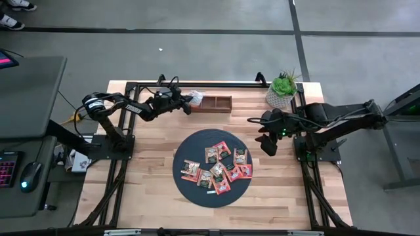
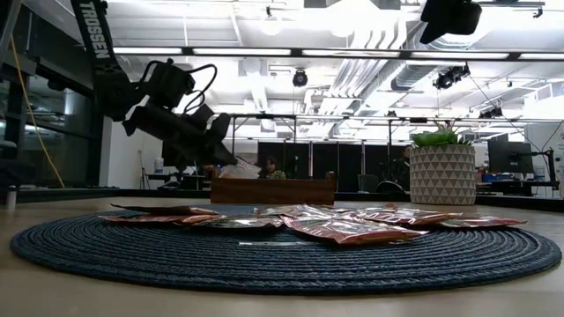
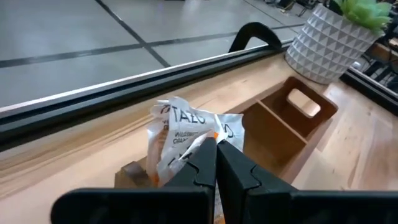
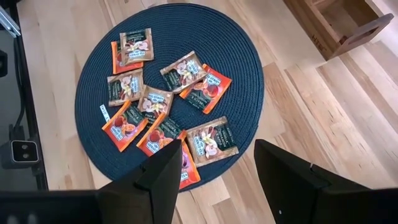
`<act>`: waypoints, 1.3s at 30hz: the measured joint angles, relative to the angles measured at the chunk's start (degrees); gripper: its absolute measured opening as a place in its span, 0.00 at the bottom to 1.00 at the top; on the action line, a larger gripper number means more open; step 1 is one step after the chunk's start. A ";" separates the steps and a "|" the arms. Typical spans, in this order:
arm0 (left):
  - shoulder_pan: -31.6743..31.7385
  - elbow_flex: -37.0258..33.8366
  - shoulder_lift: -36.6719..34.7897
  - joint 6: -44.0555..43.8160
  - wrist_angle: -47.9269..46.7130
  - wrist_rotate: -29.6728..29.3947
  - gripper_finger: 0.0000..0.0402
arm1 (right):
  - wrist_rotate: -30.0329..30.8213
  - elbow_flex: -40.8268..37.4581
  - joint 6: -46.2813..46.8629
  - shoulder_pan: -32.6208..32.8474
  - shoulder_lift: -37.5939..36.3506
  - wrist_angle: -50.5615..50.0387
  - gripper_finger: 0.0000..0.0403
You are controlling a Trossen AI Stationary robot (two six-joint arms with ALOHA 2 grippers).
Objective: Pick & Place Tea
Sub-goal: Put the white tea bag into the left section of the wooden organizer, then put the brown tea bag into the middle section of the wooden organizer
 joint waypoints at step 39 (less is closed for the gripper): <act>-7.98 0.90 -4.17 -1.04 6.54 17.09 0.39 | -10.37 -25.76 -3.14 -7.39 1.76 45.11 0.49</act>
